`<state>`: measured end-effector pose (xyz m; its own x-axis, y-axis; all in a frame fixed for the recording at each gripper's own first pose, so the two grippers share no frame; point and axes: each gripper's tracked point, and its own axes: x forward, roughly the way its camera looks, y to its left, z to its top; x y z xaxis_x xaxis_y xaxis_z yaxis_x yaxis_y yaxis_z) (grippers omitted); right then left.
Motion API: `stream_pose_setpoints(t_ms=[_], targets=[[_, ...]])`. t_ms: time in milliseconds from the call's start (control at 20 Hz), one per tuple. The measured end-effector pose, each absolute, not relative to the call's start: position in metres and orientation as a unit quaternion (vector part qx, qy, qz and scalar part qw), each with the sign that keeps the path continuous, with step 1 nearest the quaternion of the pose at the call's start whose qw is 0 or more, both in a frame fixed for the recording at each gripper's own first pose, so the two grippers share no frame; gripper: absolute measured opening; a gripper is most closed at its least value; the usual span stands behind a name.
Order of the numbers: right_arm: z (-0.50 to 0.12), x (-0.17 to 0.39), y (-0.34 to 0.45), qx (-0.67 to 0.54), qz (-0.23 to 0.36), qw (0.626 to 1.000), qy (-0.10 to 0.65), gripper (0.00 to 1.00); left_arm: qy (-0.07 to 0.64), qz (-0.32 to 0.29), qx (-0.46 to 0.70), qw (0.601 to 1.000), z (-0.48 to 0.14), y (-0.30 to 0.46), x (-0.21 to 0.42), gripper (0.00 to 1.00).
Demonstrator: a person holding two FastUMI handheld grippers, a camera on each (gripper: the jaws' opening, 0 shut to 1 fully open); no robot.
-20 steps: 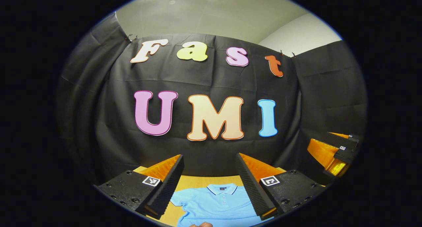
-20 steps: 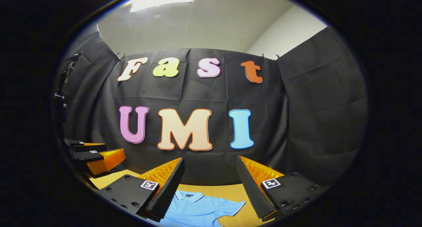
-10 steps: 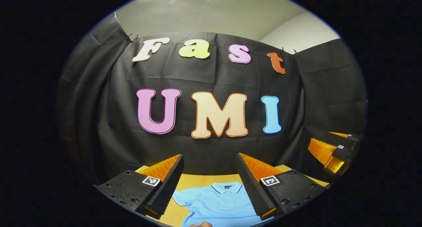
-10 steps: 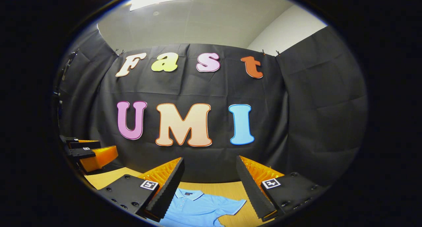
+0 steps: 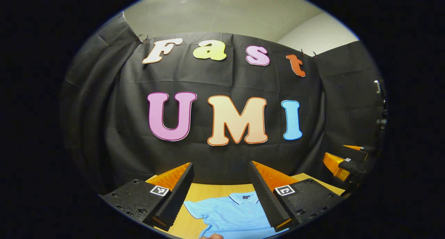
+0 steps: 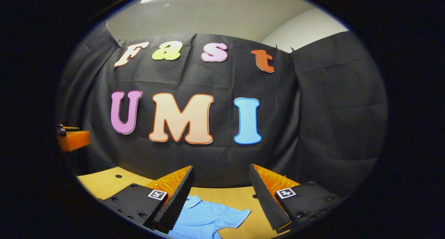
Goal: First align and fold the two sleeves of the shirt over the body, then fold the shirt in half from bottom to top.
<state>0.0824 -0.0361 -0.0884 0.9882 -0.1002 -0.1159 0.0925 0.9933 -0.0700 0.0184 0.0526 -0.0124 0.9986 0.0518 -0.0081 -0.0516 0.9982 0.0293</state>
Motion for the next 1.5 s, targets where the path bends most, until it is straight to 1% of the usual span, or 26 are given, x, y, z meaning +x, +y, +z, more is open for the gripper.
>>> stream_pose_setpoints(t_ms=[200, 250, 550, 600, 650, 700, 800, 850, 950, 1000, 1100, 1150, 1200, 1250, 1500], targets=[[-0.135, 0.112, -0.061, -0.043, -0.074, 0.992, 0.097, 0.98, -0.001, 0.036, 0.027, 0.999, -0.01, 0.072, 0.023, 0.94], [-0.15, 0.118, -0.067, -0.044, -0.08, 0.99, 0.111, 0.98, 0.0, 0.04, 0.029, 0.999, -0.01, 0.077, 0.024, 0.93], [-0.227, 0.143, -0.107, -0.056, -0.122, 0.974, 0.18, 0.99, 0.007, 0.073, 0.047, 0.996, -0.011, 0.112, 0.031, 0.94], [-0.245, 0.145, -0.112, -0.05, -0.126, 0.971, 0.199, 1.0, 0.009, 0.077, 0.049, 0.996, -0.013, 0.118, 0.031, 0.94], [-0.263, 0.149, -0.114, -0.045, -0.13, 0.966, 0.218, 0.98, 0.01, 0.079, 0.05, 0.996, -0.014, 0.121, 0.031, 0.94], [-0.282, 0.149, -0.117, -0.044, -0.134, 0.962, 0.234, 1.0, 0.013, 0.081, 0.051, 0.995, -0.015, 0.124, 0.033, 0.94], [-0.316, 0.154, -0.125, -0.052, -0.144, 0.952, 0.264, 0.99, 0.021, 0.086, 0.052, 0.995, -0.021, 0.129, 0.036, 0.93], [-0.329, 0.152, -0.129, -0.054, -0.146, 0.947, 0.281, 0.99, 0.025, 0.087, 0.051, 0.995, -0.024, 0.131, 0.038, 0.94], [-0.363, 0.151, -0.137, -0.054, -0.151, 0.933, 0.321, 1.0, 0.03, 0.088, 0.045, 0.995, -0.029, 0.134, 0.039, 0.94], [-0.378, 0.15, -0.141, -0.049, -0.153, 0.927, 0.339, 0.99, 0.033, 0.09, 0.042, 0.995, -0.032, 0.137, 0.041, 0.94], [-0.403, 0.148, -0.143, -0.028, -0.154, 0.914, 0.374, 1.0, 0.041, 0.095, 0.035, 0.994, -0.04, 0.141, 0.043, 0.94], [-0.414, 0.147, -0.144, -0.015, -0.153, 0.908, 0.389, 0.99, 0.046, 0.096, 0.033, 0.994, -0.043, 0.142, 0.044, 0.94], [-0.427, 0.146, -0.144, -0.002, -0.156, 0.9, 0.406, 1.0, 0.053, 0.099, 0.03, 0.993, -0.048, 0.143, 0.046, 0.94], [-0.435, 0.144, -0.147, 0.004, -0.16, 0.894, 0.418, 0.99, 0.058, 0.1, 0.027, 0.993, -0.051, 0.144, 0.047, 0.94], [-0.47, 0.128, -0.155, 0.009, -0.177, 0.865, 0.47, 0.99, 0.064, 0.104, 0.018, 0.992, -0.058, 0.147, 0.047, 0.95]])
